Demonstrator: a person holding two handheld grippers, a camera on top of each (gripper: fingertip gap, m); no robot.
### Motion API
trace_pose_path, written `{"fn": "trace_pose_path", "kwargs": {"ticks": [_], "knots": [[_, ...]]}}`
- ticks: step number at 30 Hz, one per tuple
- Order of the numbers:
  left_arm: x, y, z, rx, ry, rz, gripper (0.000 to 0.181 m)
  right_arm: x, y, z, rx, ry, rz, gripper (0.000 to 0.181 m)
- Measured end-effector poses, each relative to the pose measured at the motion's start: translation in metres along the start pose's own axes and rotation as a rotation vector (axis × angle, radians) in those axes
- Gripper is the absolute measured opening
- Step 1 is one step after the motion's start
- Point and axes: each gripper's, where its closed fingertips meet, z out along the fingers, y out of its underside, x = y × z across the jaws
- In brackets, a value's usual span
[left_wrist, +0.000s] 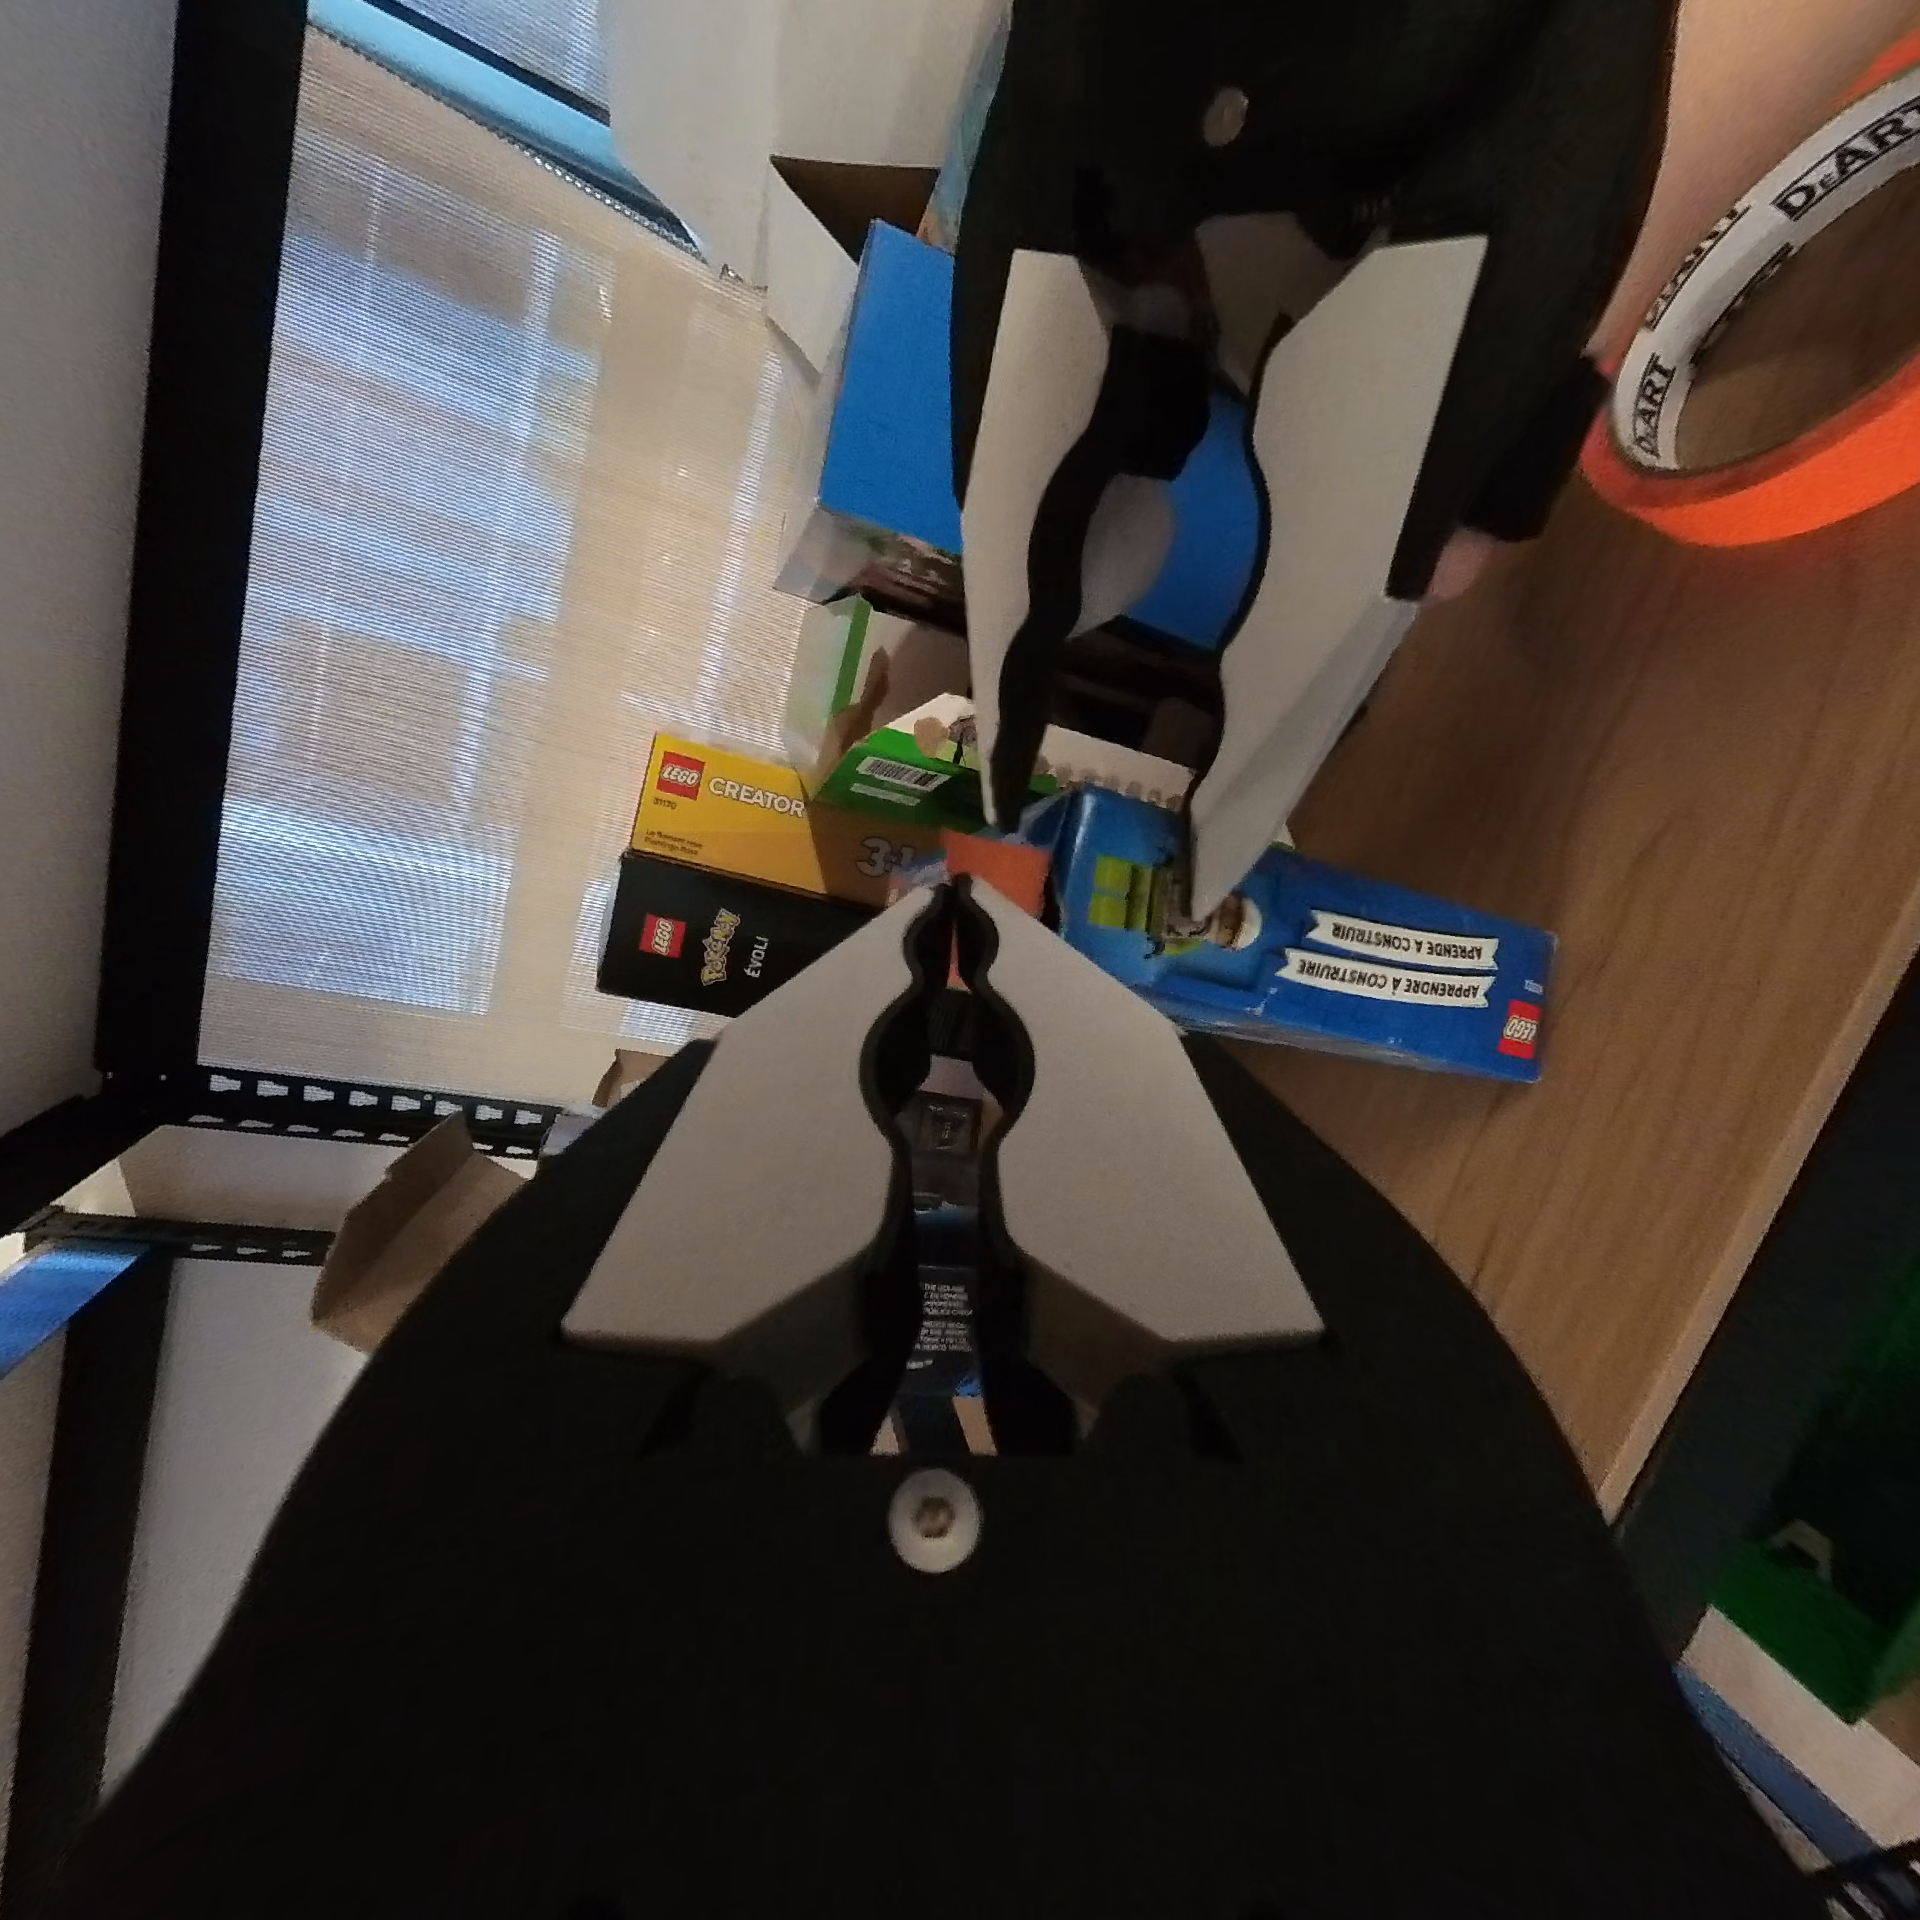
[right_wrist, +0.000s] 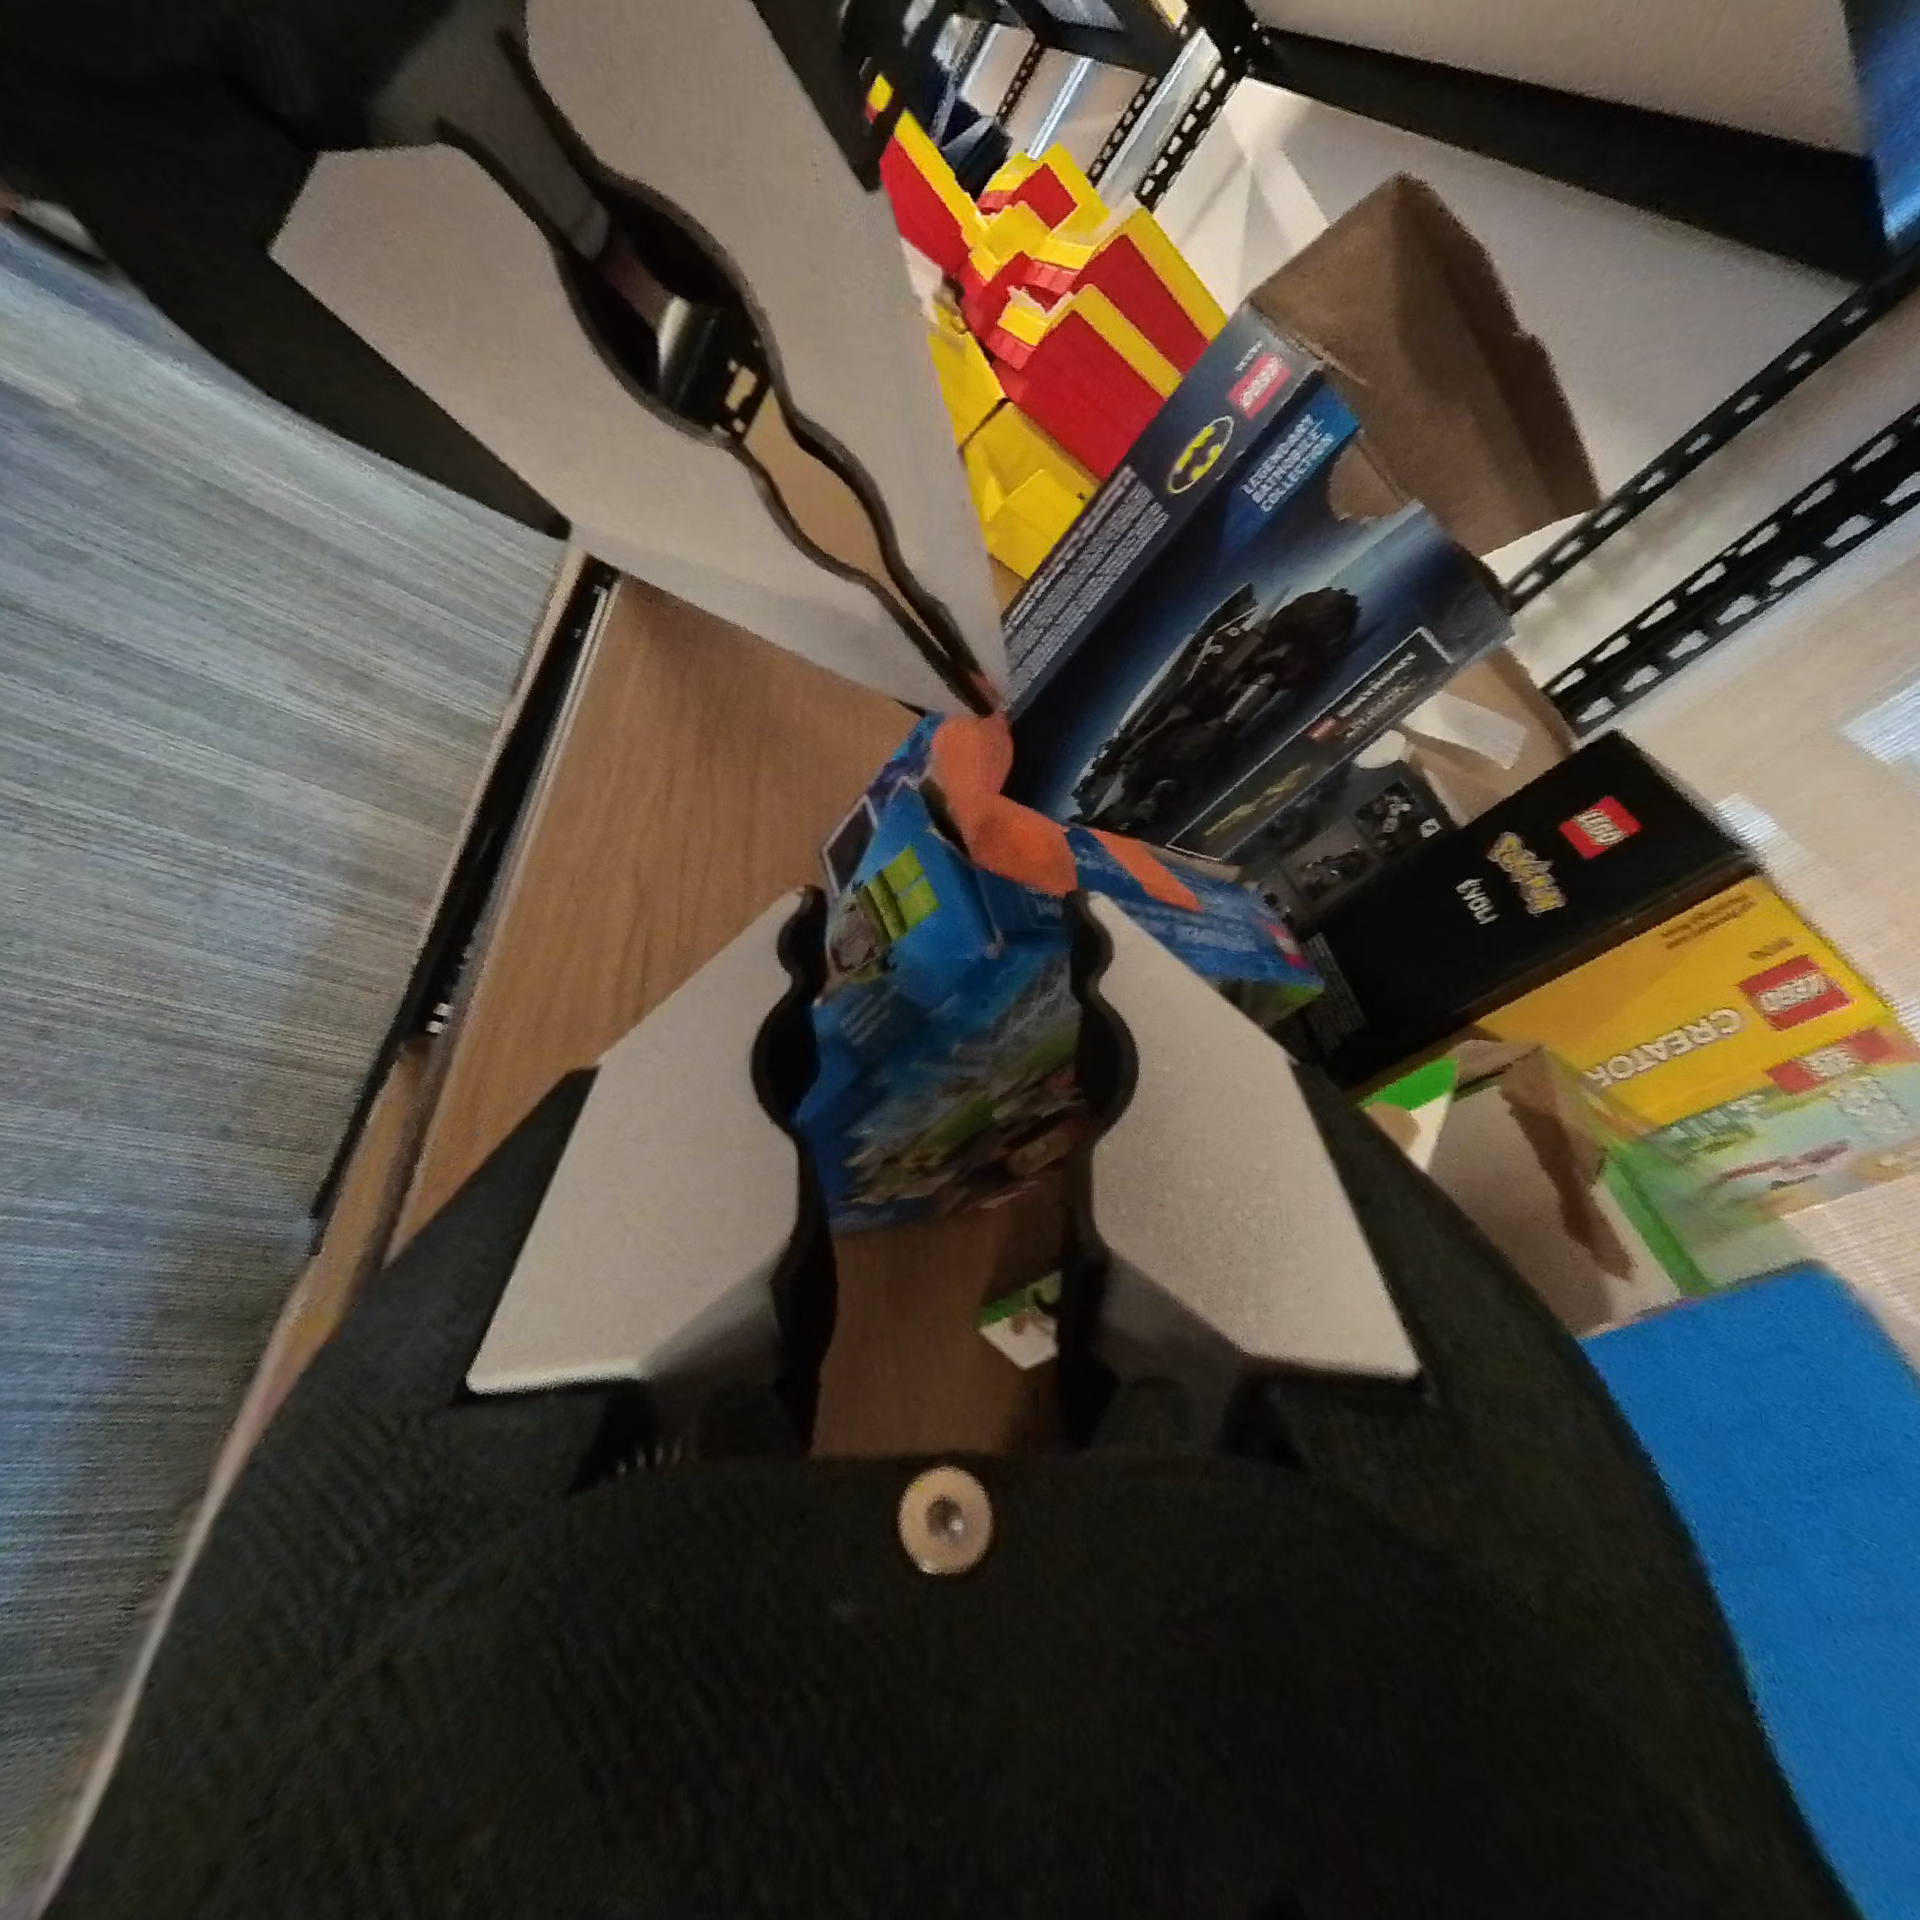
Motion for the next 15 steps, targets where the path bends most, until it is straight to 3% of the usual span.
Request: {"fn": "trace_pose_path", "kwargs": {"ticks": [6,15], "knots": [[0.004,-0.004,-0.005,0.013,0.028,0.021,0.000,0.002,-0.008,0.002,0.019,0.032,-0.156,0.047],[0.024,0.001,-0.007,-0.005,0.050,0.069,0.000,0.002,-0.004,0.001,0.011,0.115,-0.246,0.028]]}}
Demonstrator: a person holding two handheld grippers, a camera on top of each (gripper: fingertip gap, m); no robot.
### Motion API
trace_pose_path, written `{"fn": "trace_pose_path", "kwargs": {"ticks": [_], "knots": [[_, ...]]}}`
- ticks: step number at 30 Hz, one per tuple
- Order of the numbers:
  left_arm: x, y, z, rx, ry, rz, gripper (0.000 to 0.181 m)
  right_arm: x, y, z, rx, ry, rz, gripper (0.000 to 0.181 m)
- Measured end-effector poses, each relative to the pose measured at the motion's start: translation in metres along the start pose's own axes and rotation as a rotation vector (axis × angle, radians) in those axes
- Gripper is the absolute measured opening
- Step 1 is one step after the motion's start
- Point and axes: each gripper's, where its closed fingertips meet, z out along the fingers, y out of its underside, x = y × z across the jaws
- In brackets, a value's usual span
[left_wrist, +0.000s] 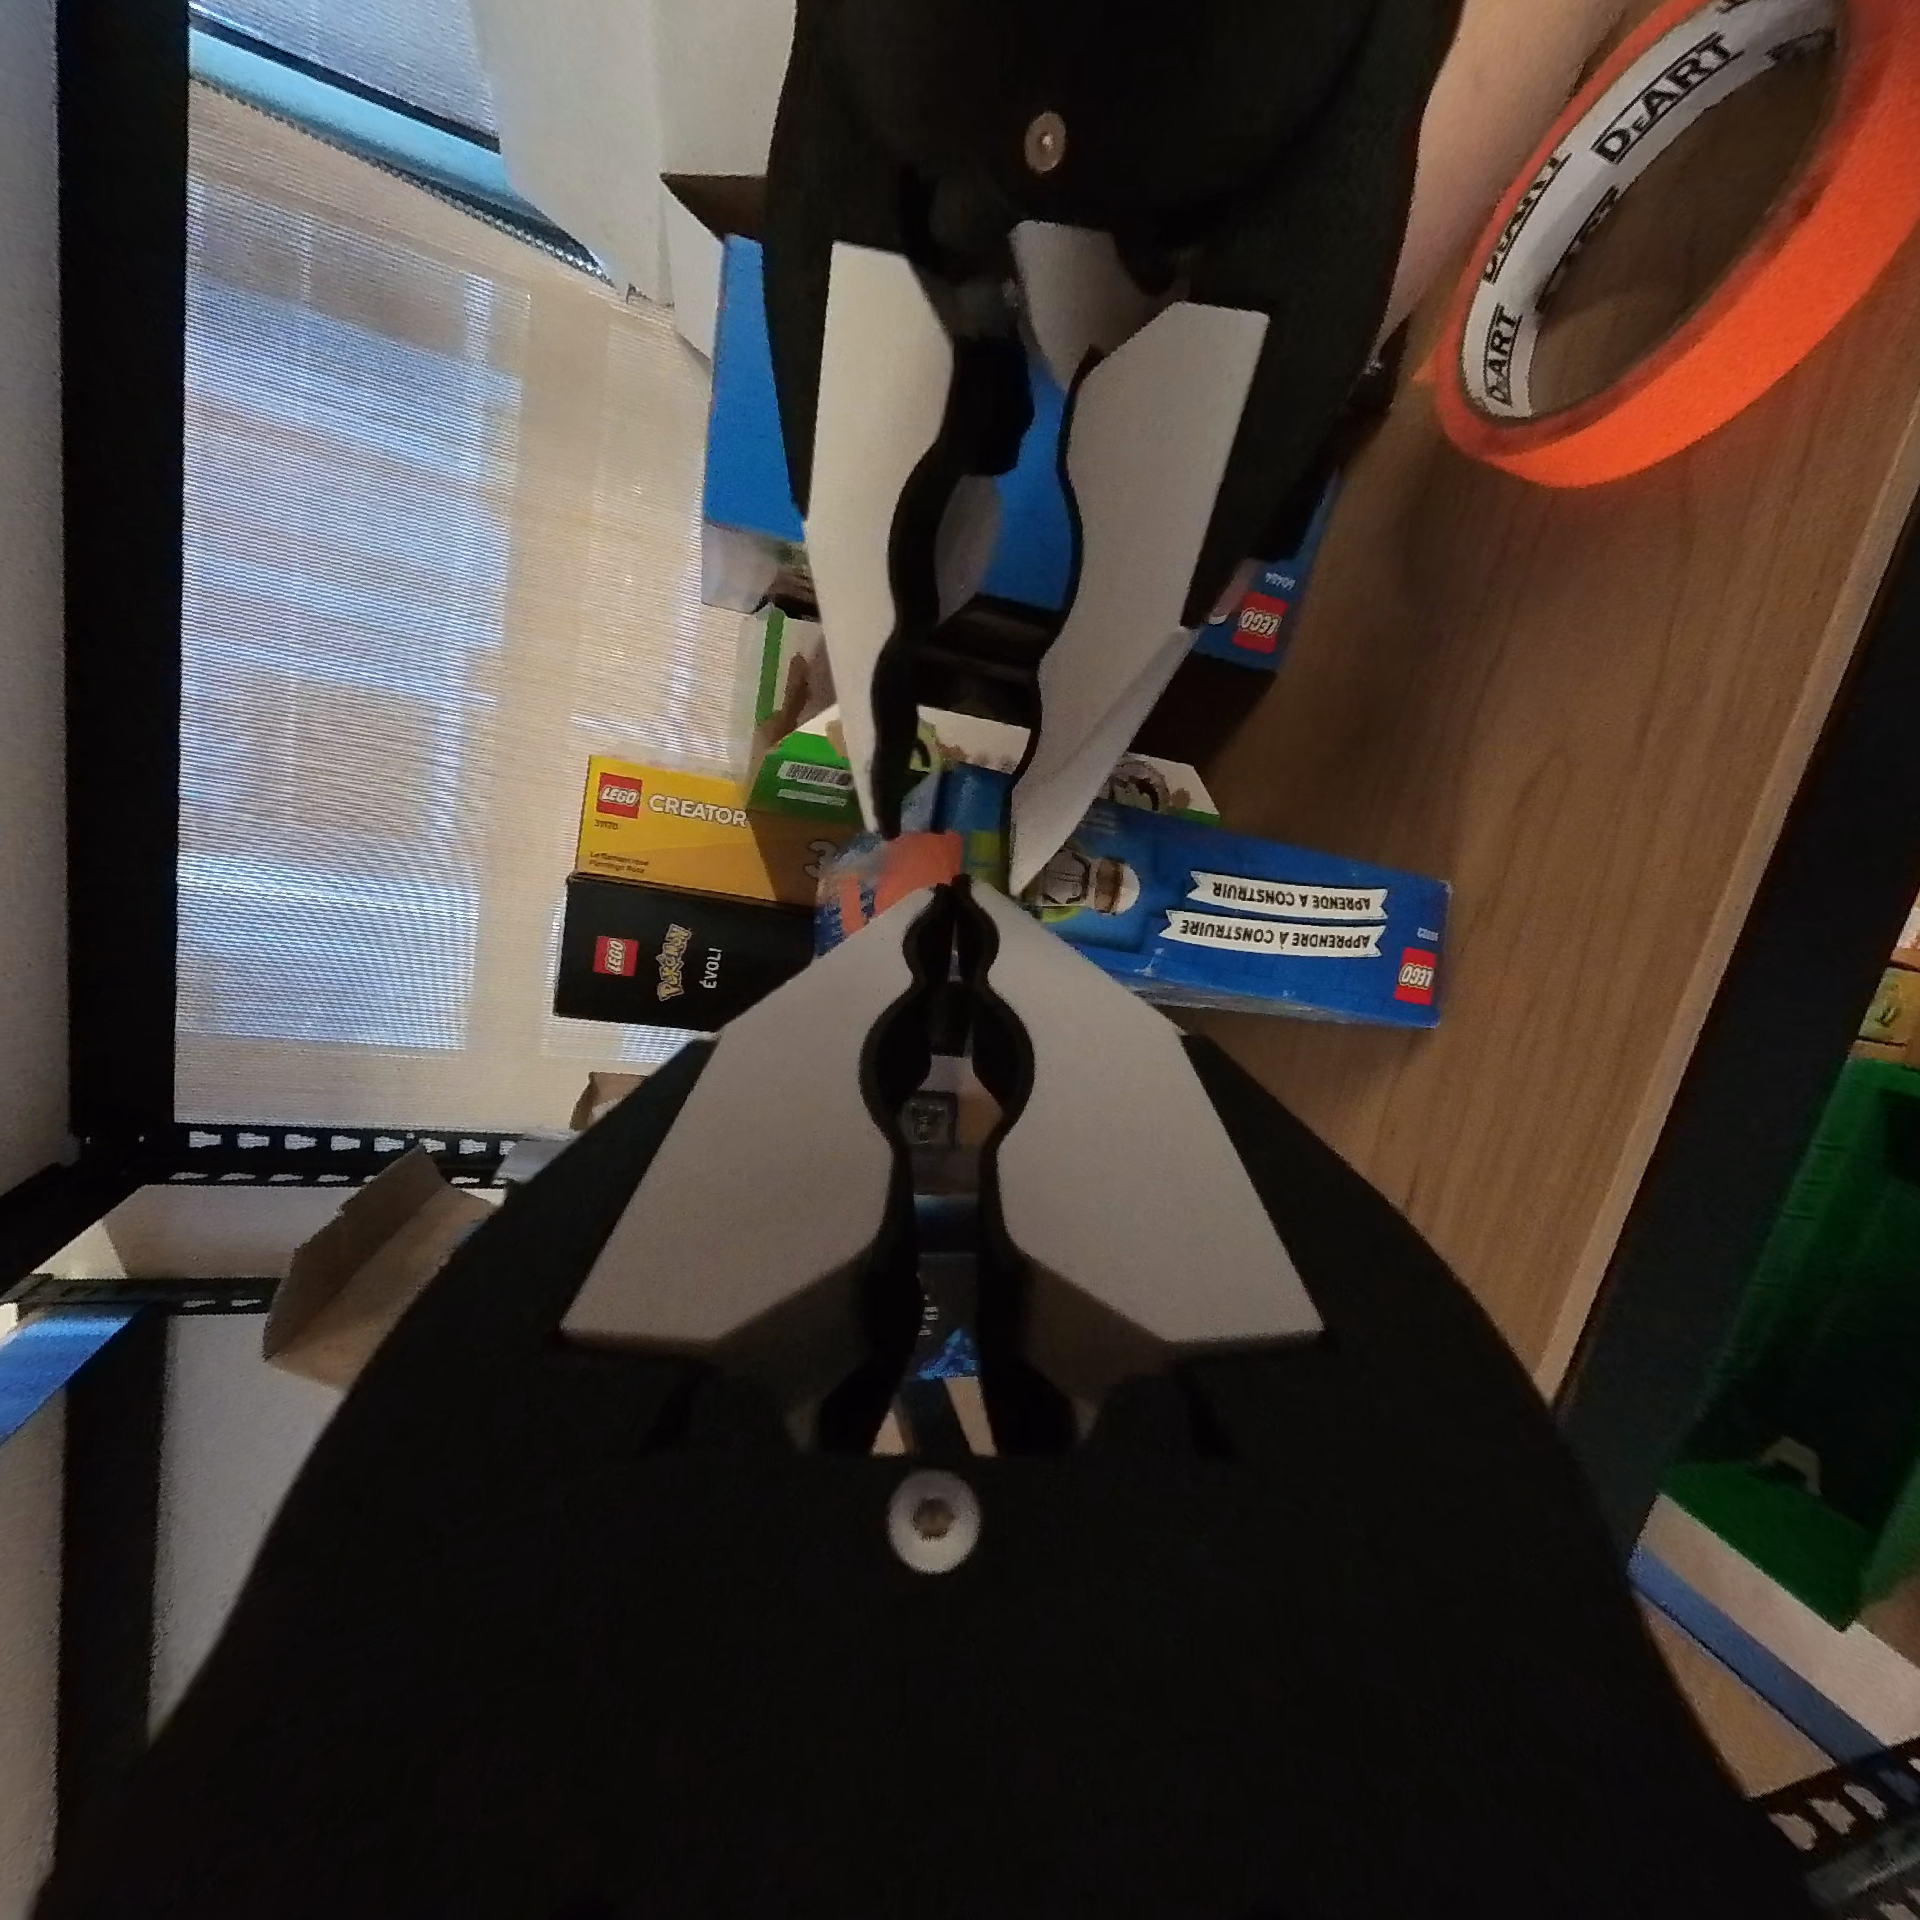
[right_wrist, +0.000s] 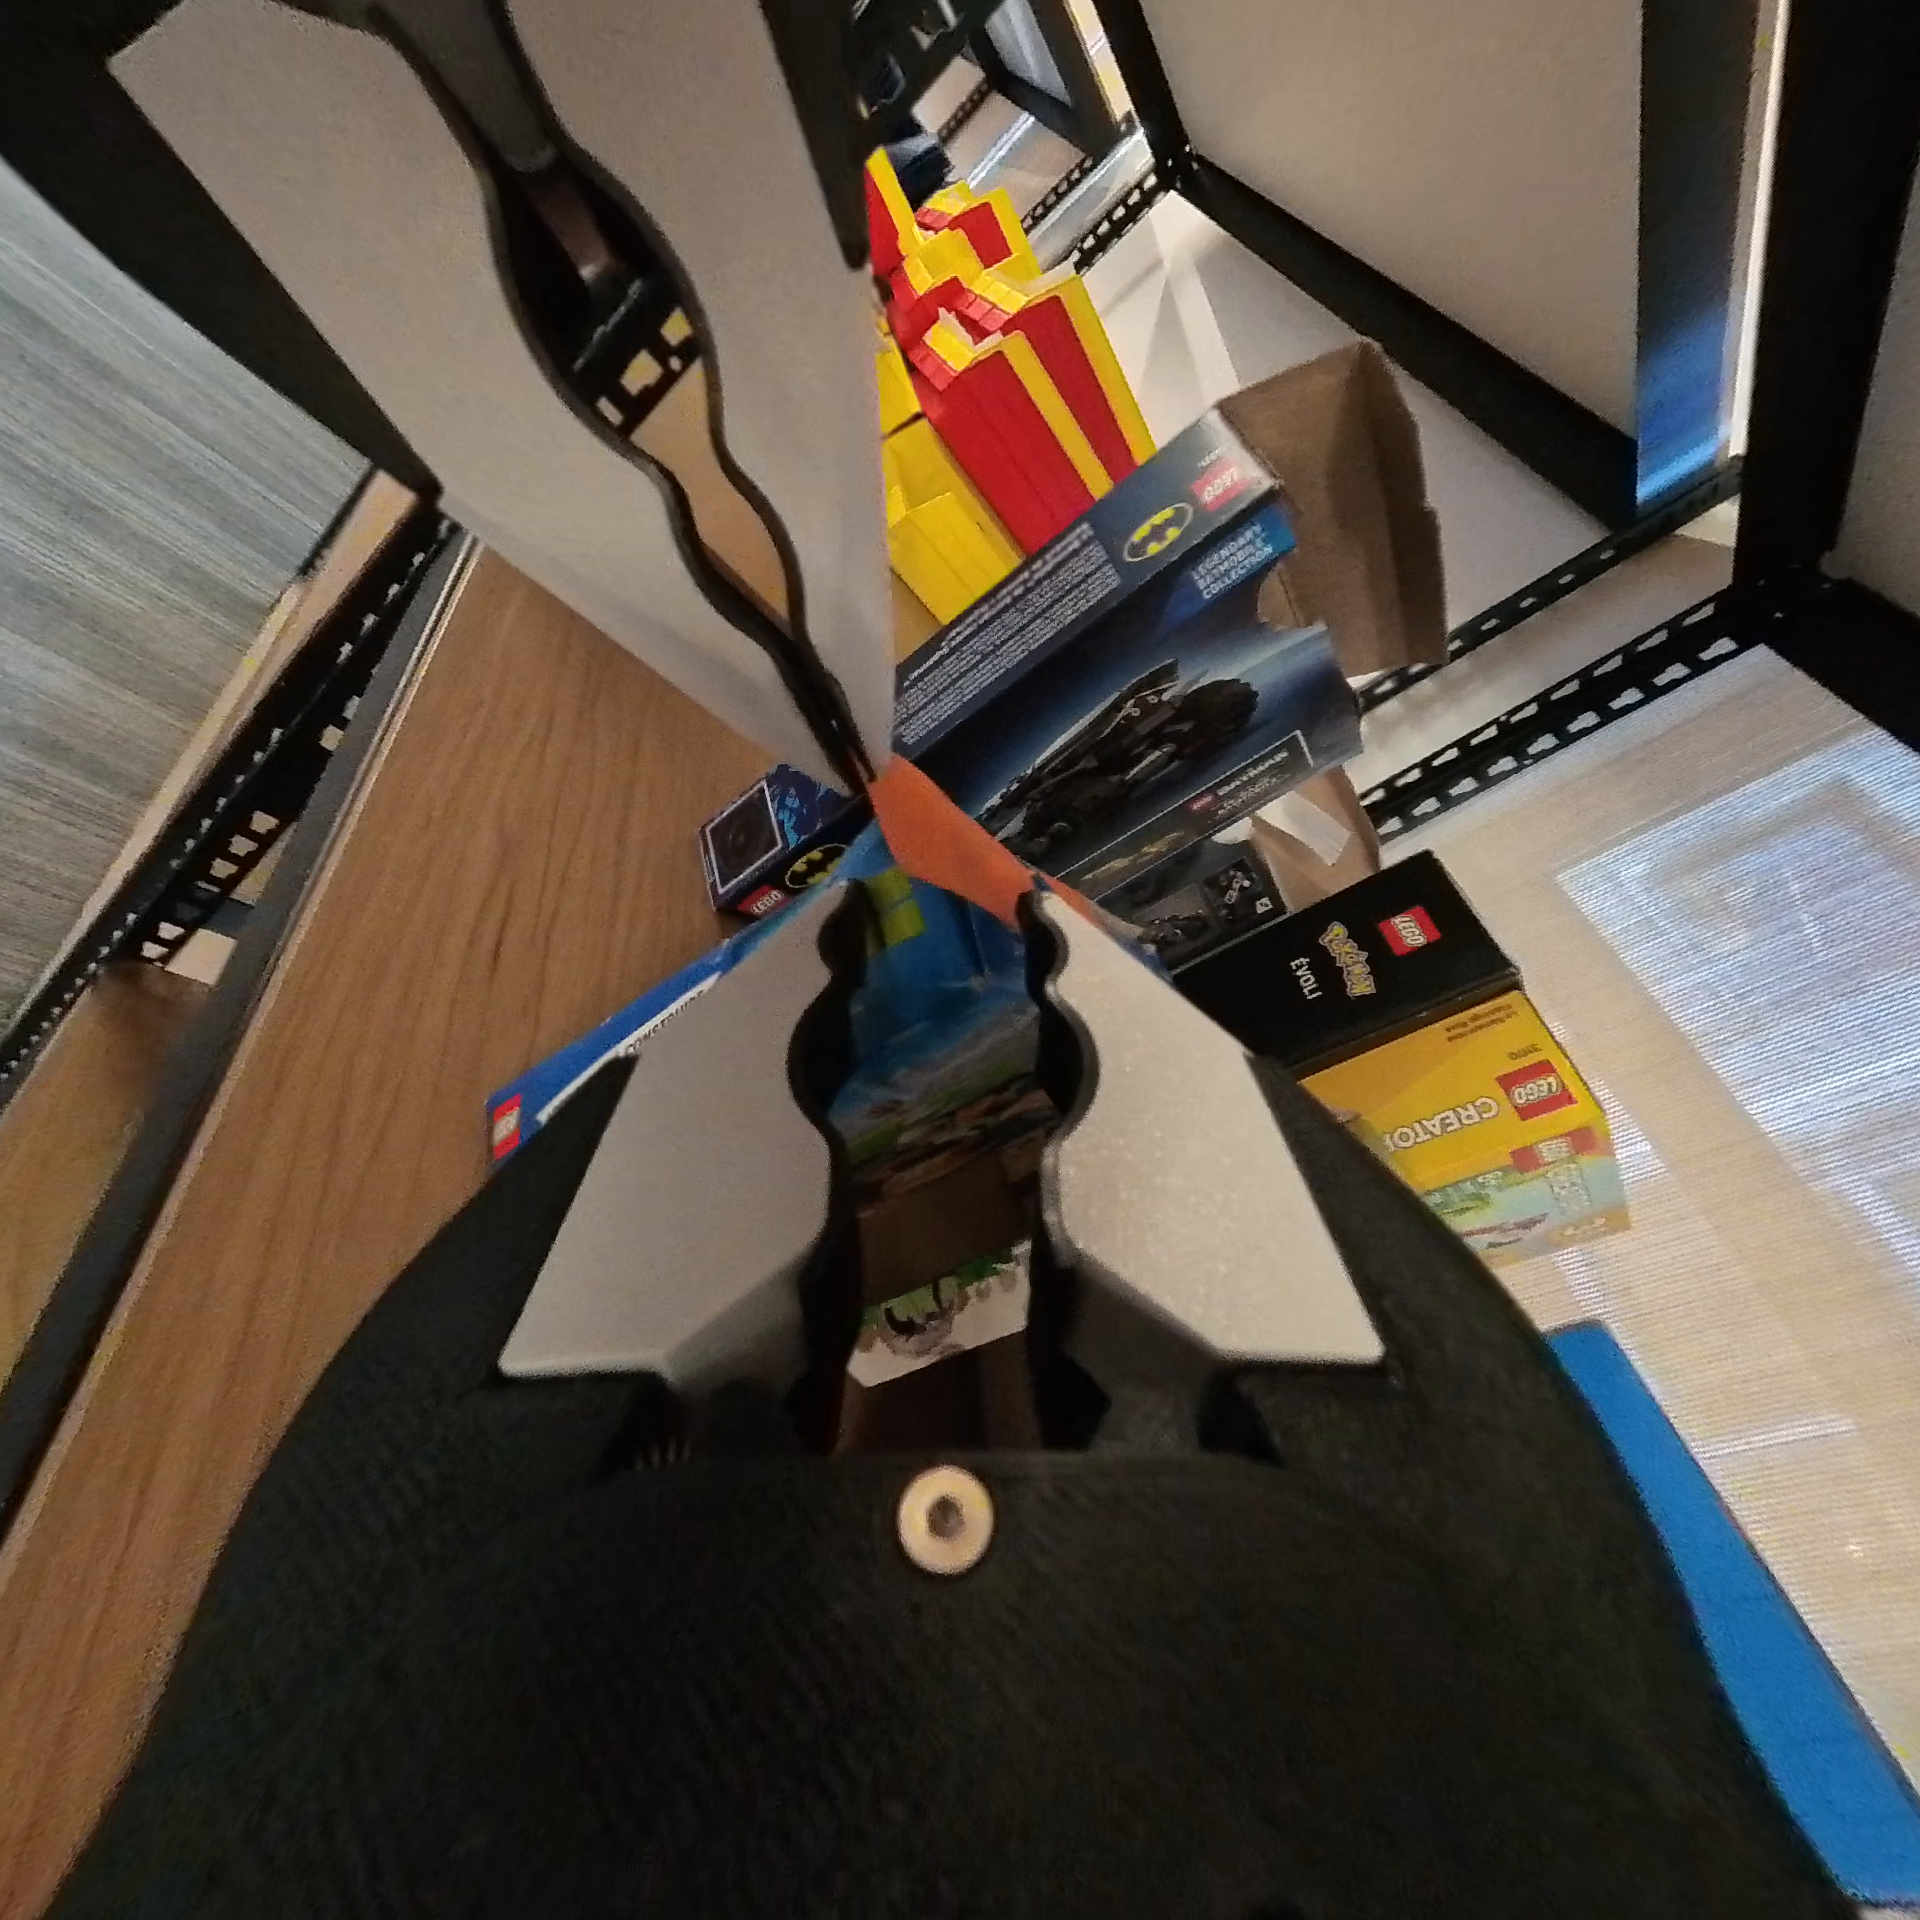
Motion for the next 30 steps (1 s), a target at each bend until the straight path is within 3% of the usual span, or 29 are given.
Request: {"fn": "trace_pose_path", "kwargs": {"ticks": [13,20,24,27,30], "knots": [[0.016,0.010,0.005,-0.032,0.004,0.035,0.000,-0.006,0.003,0.001,0.004,-0.037,0.042,0.024],[0.019,0.010,0.006,-0.026,0.011,0.039,0.000,-0.007,0.001,-0.001,0.009,-0.168,0.032,0.046],[0.017,0.014,0.008,-0.035,0.000,0.058,0.000,0.000,-0.007,-0.013,0.103,-0.372,0.342,0.046],[0.017,0.014,0.009,-0.028,0.000,0.047,0.000,0.028,-0.018,-0.015,0.165,-0.361,0.612,0.005],[0.017,0.013,0.009,-0.022,-0.004,0.048,0.000,0.023,-0.026,-0.005,0.066,-0.521,1.011,0.000]]}}
